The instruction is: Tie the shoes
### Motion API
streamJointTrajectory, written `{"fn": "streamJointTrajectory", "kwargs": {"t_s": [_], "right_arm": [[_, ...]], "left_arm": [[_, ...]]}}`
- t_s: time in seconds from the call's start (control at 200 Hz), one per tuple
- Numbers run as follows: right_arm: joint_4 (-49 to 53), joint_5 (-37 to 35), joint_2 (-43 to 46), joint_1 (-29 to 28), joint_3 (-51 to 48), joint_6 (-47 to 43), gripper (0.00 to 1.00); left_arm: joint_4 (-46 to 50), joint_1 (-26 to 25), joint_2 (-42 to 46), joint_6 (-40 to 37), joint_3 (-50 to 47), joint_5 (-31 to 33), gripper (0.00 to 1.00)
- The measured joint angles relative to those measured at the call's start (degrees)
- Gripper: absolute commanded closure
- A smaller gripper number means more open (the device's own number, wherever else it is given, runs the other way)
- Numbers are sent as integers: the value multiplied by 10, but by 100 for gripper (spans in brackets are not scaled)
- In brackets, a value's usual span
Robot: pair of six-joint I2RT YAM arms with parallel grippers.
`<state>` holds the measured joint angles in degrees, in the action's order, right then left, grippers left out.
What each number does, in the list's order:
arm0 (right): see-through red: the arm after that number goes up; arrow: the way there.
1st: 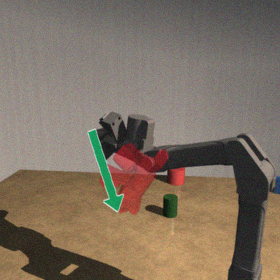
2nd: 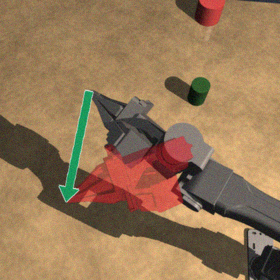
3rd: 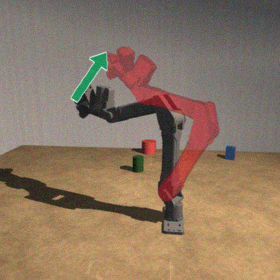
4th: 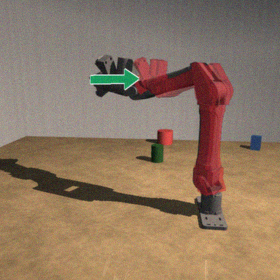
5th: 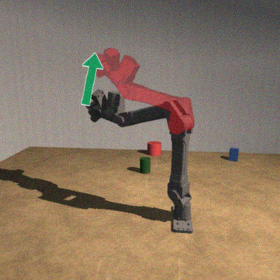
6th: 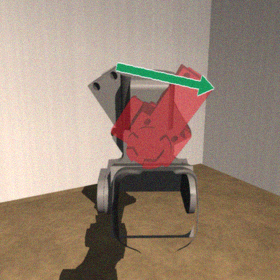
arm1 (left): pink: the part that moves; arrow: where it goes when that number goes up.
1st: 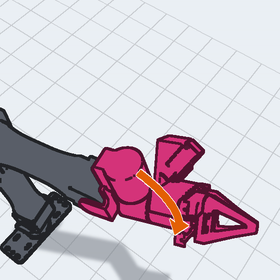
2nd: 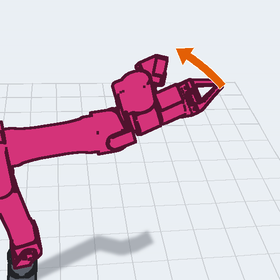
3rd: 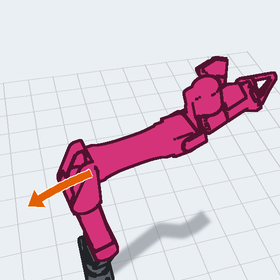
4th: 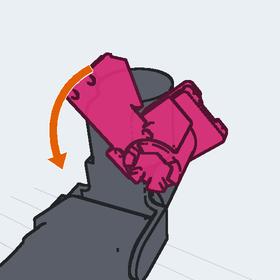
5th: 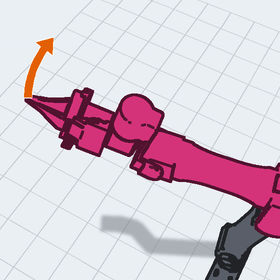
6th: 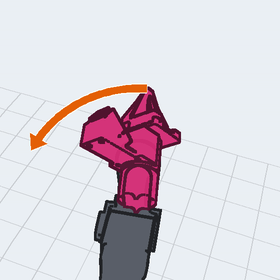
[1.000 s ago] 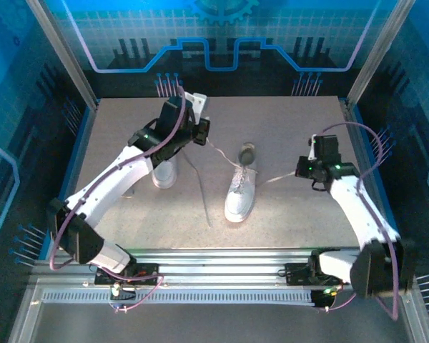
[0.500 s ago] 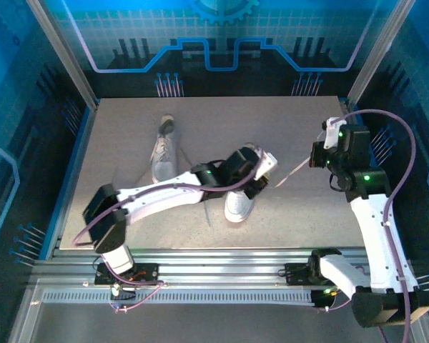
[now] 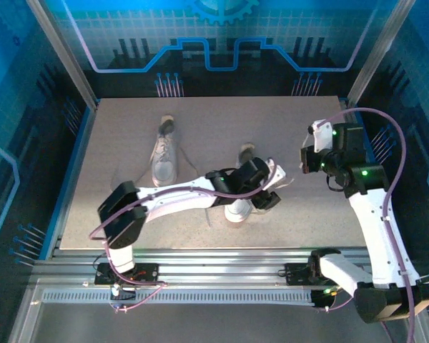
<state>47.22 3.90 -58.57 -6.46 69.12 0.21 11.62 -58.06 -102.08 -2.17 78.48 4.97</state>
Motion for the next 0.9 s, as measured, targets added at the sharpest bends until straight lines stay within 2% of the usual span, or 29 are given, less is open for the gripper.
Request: {"fn": "streamJointTrajectory", "kwargs": {"t_s": [0.13,0.265,0.41,0.675,0.9], "right_arm": [[17,-8,-19,-73,15,-26,100],[25,-9,-51,-157,37,-52,100],[23,3,-102,-223,45,-69,100],[-13,26,-255,-314,50,-61,100],[-45,8,-399,-371,108,1,98]], "left_arm": [[-23,47,115,25,-79,-17,31],[-48,122,240,75,-167,-31,31],[-51,186,323,125,-246,-47,31],[-55,274,371,218,-360,-107,34],[-53,301,371,263,-375,-125,34]]}}
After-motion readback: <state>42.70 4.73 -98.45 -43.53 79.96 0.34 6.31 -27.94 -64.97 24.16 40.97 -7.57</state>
